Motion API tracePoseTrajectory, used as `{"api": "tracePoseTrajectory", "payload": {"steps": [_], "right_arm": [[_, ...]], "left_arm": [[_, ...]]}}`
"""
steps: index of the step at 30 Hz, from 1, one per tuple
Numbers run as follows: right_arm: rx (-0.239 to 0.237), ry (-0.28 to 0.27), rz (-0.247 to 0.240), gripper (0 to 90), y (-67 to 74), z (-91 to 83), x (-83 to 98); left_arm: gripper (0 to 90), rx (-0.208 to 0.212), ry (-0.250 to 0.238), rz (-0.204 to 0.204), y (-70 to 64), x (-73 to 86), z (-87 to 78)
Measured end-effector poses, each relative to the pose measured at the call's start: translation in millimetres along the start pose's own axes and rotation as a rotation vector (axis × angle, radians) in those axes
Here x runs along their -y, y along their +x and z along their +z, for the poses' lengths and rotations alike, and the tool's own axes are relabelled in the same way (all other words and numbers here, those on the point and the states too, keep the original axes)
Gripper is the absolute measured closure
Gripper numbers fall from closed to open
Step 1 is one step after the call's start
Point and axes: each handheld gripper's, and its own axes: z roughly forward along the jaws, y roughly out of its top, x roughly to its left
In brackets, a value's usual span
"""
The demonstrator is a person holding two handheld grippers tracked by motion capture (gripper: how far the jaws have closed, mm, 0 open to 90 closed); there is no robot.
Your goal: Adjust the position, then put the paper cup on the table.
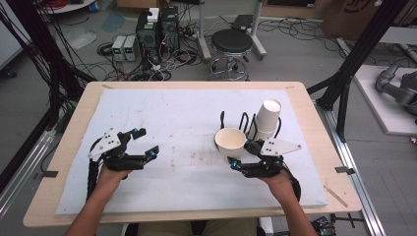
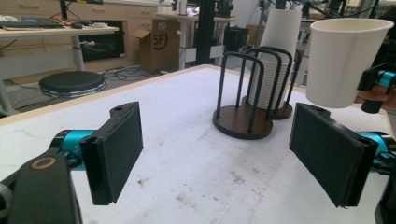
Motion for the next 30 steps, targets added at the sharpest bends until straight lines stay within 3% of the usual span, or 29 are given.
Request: {"api": "tracePoseTrajectory", "payload": {"steps": [6,22,26,27,29,30], "right_arm": [[-0.013,-0.011,0.001,34.6,3.9,7.4,-6.3],[-0.042,-0.019,-0.002,34.6,9.1,72.0,-26.8],[-0.021,-0.012,0.011,34.6,11.1,87.5,-26.3],[-0.004,-0.011,0.032,34.3,11.4,98.6,-23.0],[0.001,-0.008,0.039,34.3,11.8,101.0,-22.2],[0.02,-0.006,0.055,33.9,13.2,112.1,-19.2]], "left_arm": [[17.4,-0.017,-0.001,0.013,3.7,0.5,-10.1],[17.5,-0.09,-0.017,0.014,11.8,1.4,-25.6],[17.5,-0.098,-0.018,0.016,12.8,1.5,-25.9],[17.5,-0.103,-0.018,0.019,13.6,1.4,-26.2],[17.5,-0.104,-0.016,0.017,14.2,1.4,-26.8],[17.5,-0.105,-0.017,0.017,14.5,1.5,-26.9]]}}
